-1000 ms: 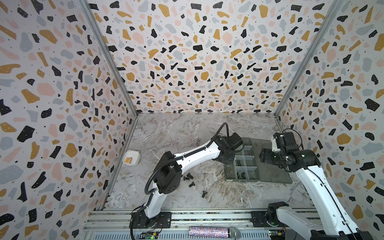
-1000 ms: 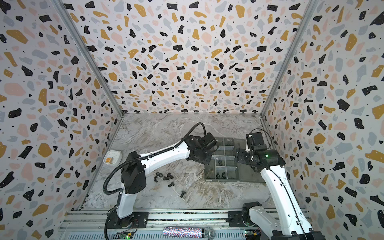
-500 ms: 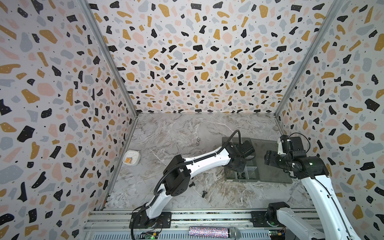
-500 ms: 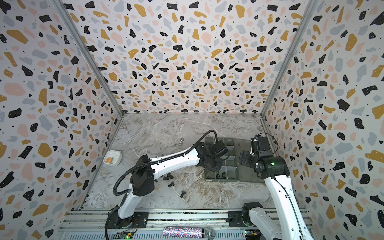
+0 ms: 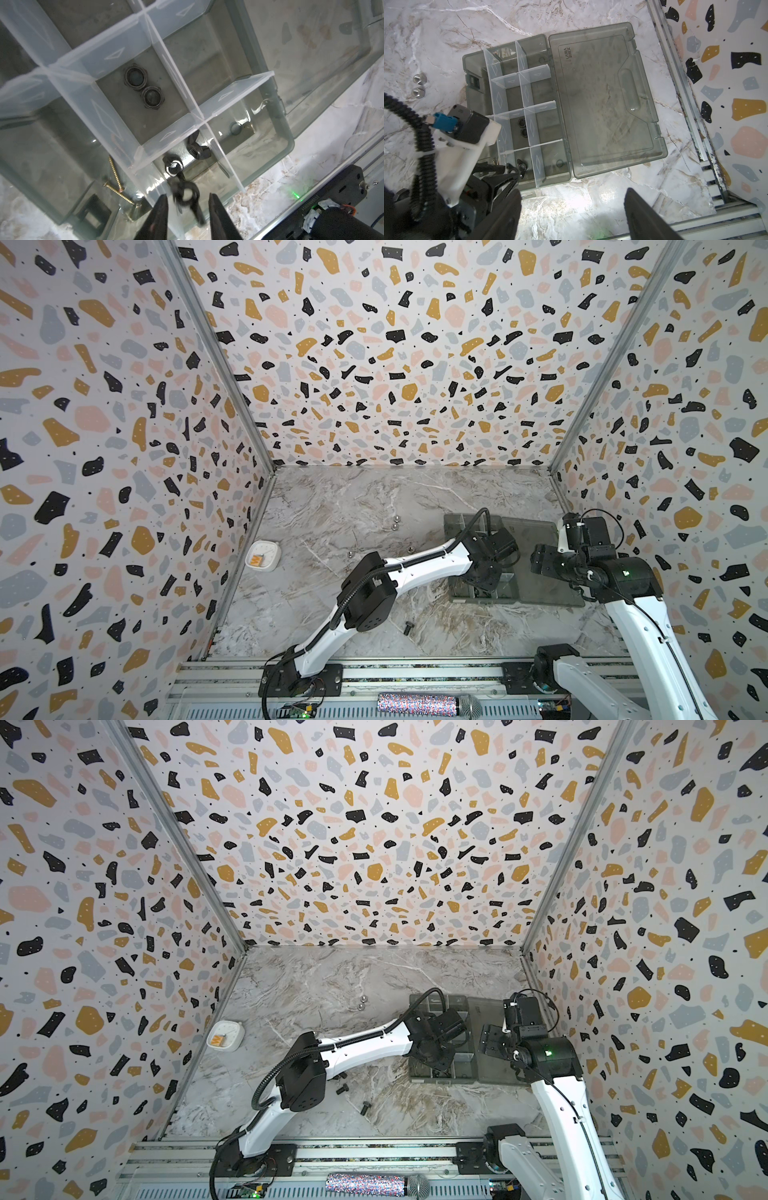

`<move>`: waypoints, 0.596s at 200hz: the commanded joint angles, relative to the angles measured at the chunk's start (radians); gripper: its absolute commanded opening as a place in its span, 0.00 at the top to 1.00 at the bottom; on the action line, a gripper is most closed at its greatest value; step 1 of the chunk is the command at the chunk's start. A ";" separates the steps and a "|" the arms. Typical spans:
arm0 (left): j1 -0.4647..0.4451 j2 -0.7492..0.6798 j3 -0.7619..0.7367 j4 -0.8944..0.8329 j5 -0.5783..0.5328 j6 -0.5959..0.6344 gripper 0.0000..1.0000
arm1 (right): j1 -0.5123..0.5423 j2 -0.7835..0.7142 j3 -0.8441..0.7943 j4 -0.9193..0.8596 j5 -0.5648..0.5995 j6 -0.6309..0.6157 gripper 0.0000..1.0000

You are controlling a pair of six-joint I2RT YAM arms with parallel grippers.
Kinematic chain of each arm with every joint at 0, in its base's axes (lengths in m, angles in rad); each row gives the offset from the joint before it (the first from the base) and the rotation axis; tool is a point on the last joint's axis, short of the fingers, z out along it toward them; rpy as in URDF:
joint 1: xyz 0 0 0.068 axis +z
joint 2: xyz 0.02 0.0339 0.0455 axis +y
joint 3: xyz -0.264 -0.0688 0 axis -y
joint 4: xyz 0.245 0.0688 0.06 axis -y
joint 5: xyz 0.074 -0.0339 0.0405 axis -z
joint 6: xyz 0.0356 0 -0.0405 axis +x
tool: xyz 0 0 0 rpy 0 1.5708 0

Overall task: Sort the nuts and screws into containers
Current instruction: 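Open the left gripper to drop the wing nut into a compartment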

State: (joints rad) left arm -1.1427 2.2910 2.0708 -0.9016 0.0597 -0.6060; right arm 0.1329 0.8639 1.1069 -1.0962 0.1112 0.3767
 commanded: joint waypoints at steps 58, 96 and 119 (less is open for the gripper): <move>0.037 -0.047 0.078 -0.110 -0.072 0.040 0.42 | 0.000 0.006 0.062 -0.049 0.054 -0.002 0.20; 0.149 -0.181 -0.062 -0.133 -0.117 0.059 0.43 | -0.006 0.046 0.060 -0.009 -0.014 -0.003 0.21; 0.230 -0.290 -0.191 -0.126 -0.151 0.077 0.43 | -0.006 0.075 0.037 0.050 -0.088 0.012 0.28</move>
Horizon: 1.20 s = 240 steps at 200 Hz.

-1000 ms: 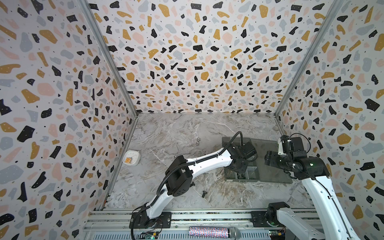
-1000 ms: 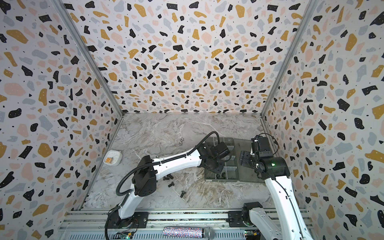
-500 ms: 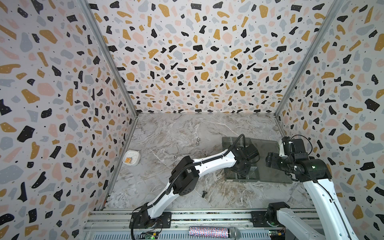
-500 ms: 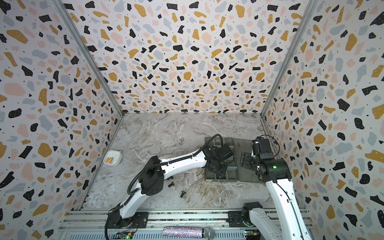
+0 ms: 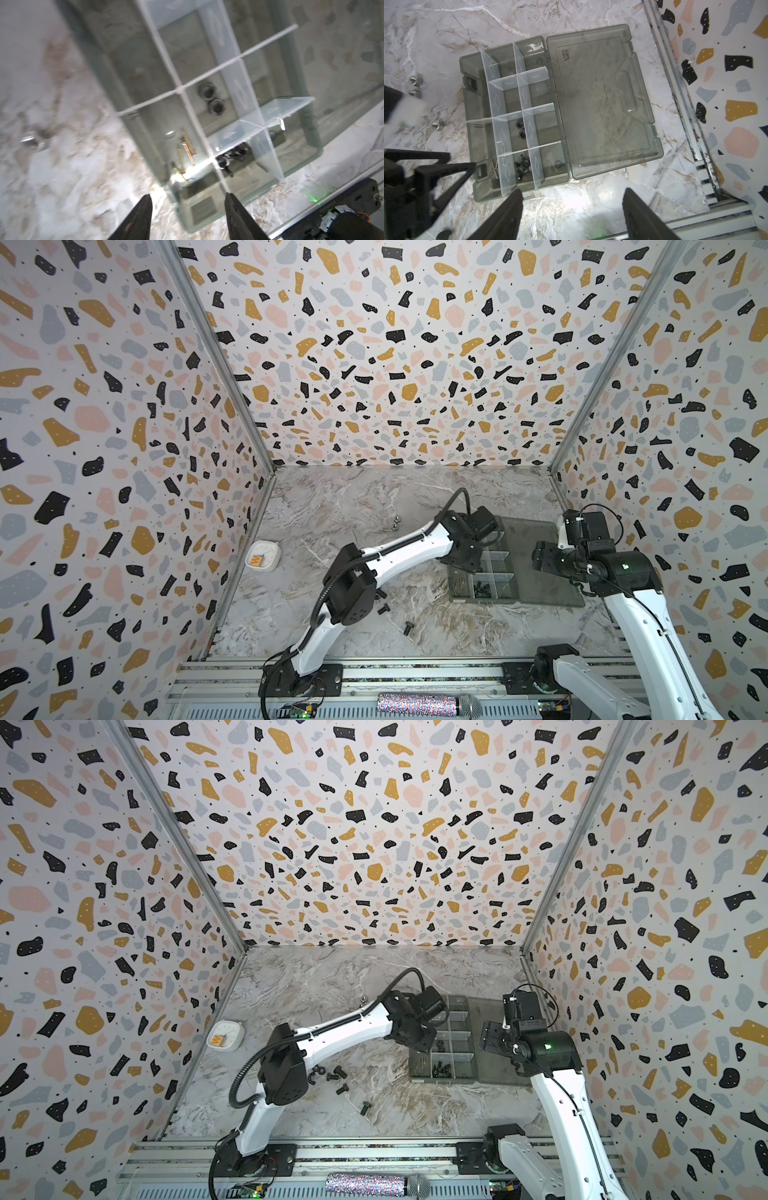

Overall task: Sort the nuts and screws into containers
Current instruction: 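Open the left gripper to drop the wing nut into a compartment, then draw the left gripper back while the right gripper moves to the bolts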

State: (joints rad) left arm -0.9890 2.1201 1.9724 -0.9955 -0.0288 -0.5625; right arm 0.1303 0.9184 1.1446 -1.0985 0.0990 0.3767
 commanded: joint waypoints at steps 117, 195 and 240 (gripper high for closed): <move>0.533 -0.621 -0.632 0.070 -0.071 0.120 0.26 | 0.416 0.483 0.128 0.299 -0.119 0.075 0.36; 0.690 -0.789 -0.717 0.069 -0.051 0.184 0.14 | 0.541 0.807 0.363 0.332 -0.151 0.028 0.35; 0.803 -0.829 -0.755 0.078 0.009 0.209 0.11 | 0.604 0.891 0.435 0.283 -0.153 0.005 0.35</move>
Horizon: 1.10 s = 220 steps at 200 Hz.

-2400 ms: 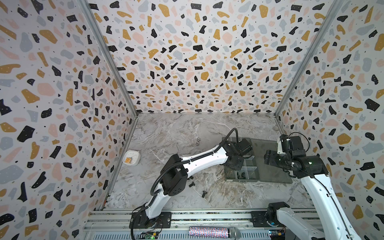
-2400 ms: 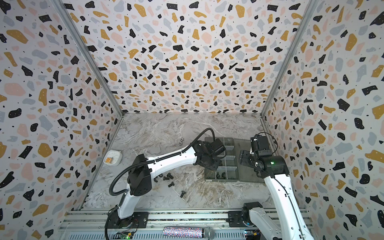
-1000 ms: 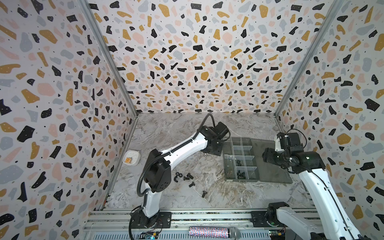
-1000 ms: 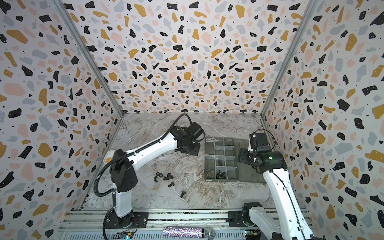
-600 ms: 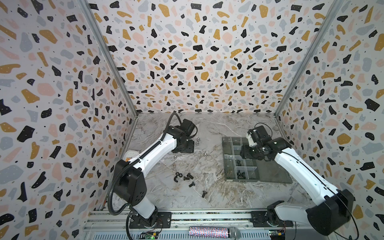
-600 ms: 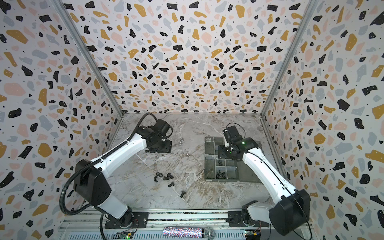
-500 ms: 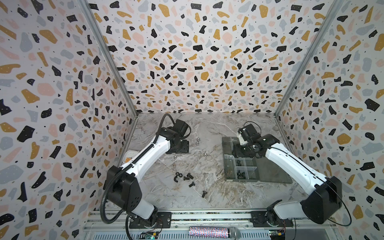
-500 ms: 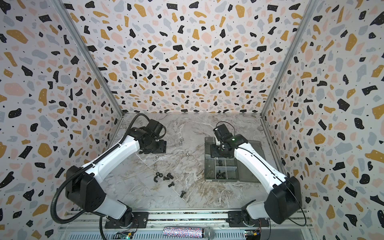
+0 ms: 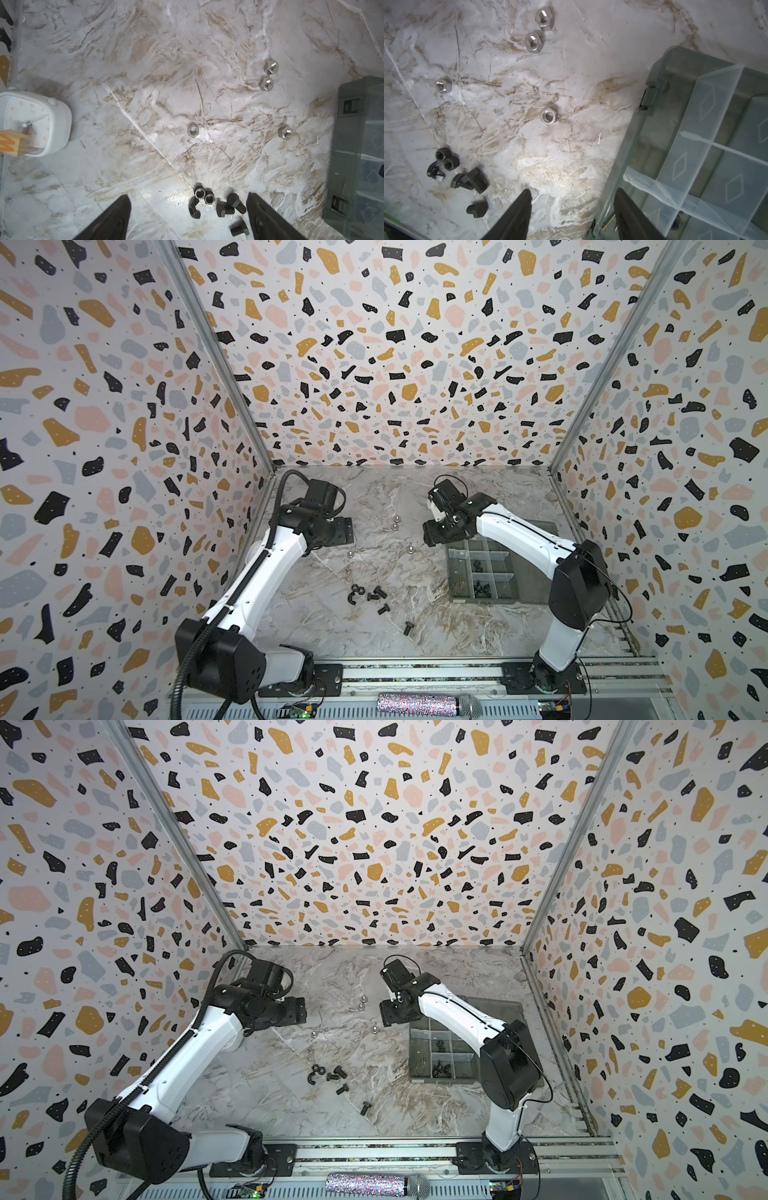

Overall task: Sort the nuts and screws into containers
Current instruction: 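Draw the left gripper back while the right gripper moves to the bolts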

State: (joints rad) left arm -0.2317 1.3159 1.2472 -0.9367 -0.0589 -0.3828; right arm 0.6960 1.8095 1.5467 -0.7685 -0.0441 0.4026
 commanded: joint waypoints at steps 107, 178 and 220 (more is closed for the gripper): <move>0.100 -0.032 -0.107 0.080 0.108 -0.004 0.09 | 0.181 0.055 0.013 -0.039 -0.058 -0.072 0.39; 0.121 -0.115 -0.150 0.048 0.069 -0.031 0.10 | 0.259 0.160 0.090 -0.033 -0.121 -0.118 0.46; 0.139 -0.164 -0.171 0.027 0.062 -0.050 0.10 | 0.297 0.228 0.156 -0.052 -0.143 -0.153 0.52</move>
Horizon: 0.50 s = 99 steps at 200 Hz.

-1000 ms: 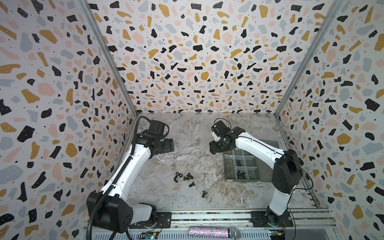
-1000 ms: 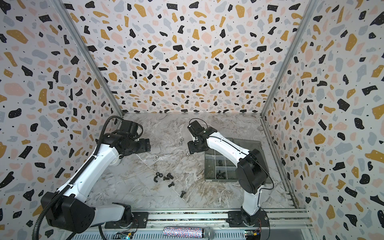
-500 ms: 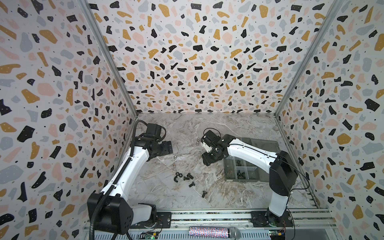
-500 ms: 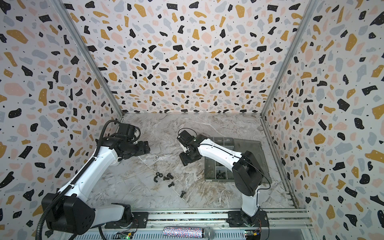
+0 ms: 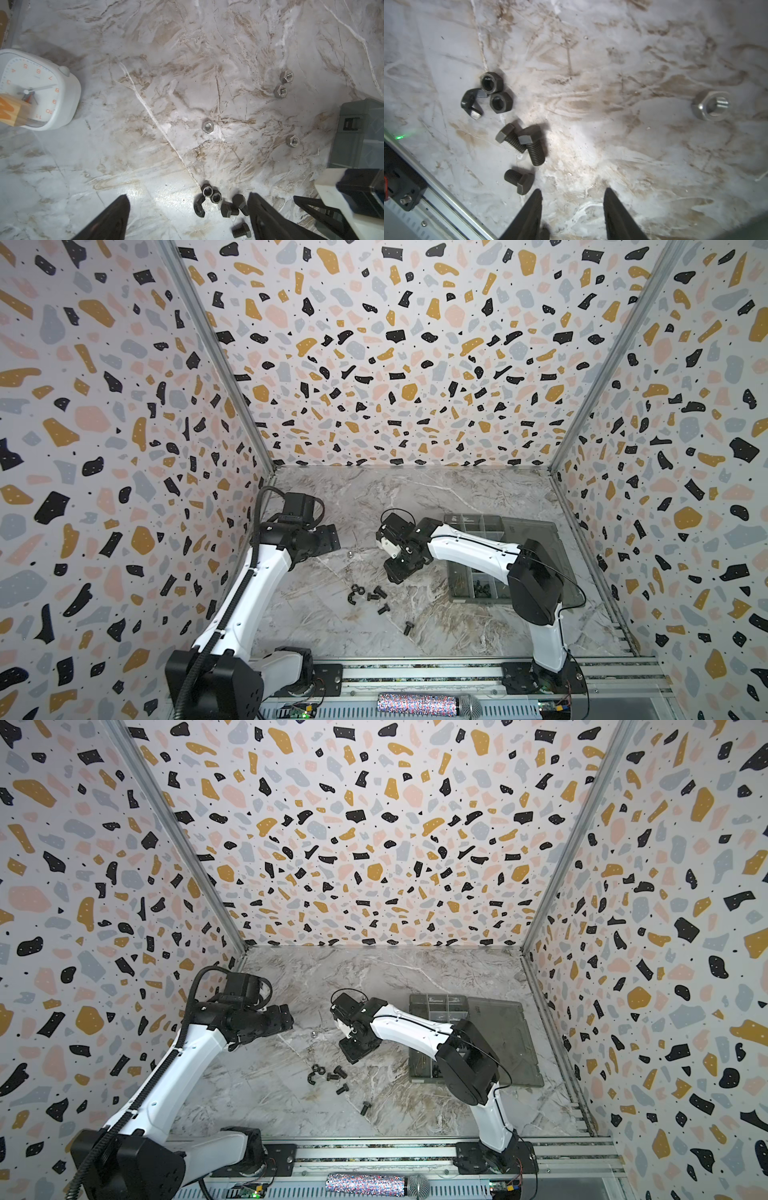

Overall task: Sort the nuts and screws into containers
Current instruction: 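Draw the left gripper back while the right gripper moves to the bolts, then lower the right gripper over a black hex bolt and close on it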

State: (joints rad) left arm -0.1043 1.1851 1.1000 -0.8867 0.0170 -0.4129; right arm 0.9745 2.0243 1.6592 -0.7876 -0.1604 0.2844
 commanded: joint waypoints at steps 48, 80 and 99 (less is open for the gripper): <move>0.015 -0.072 -0.057 -0.033 -0.002 -0.037 0.10 | 0.048 0.056 0.046 -0.027 -0.073 -0.048 0.55; 0.017 -0.083 -0.056 -0.035 -0.004 -0.039 0.10 | 0.054 0.086 0.049 -0.018 -0.101 -0.052 0.56; 0.017 -0.082 -0.054 -0.037 0.000 -0.039 0.10 | 0.058 0.103 0.049 -0.012 -0.120 -0.054 0.57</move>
State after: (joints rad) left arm -0.0944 1.1168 1.0508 -0.9157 0.0170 -0.4423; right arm 1.0248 2.1227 1.6779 -0.7898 -0.2436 0.2443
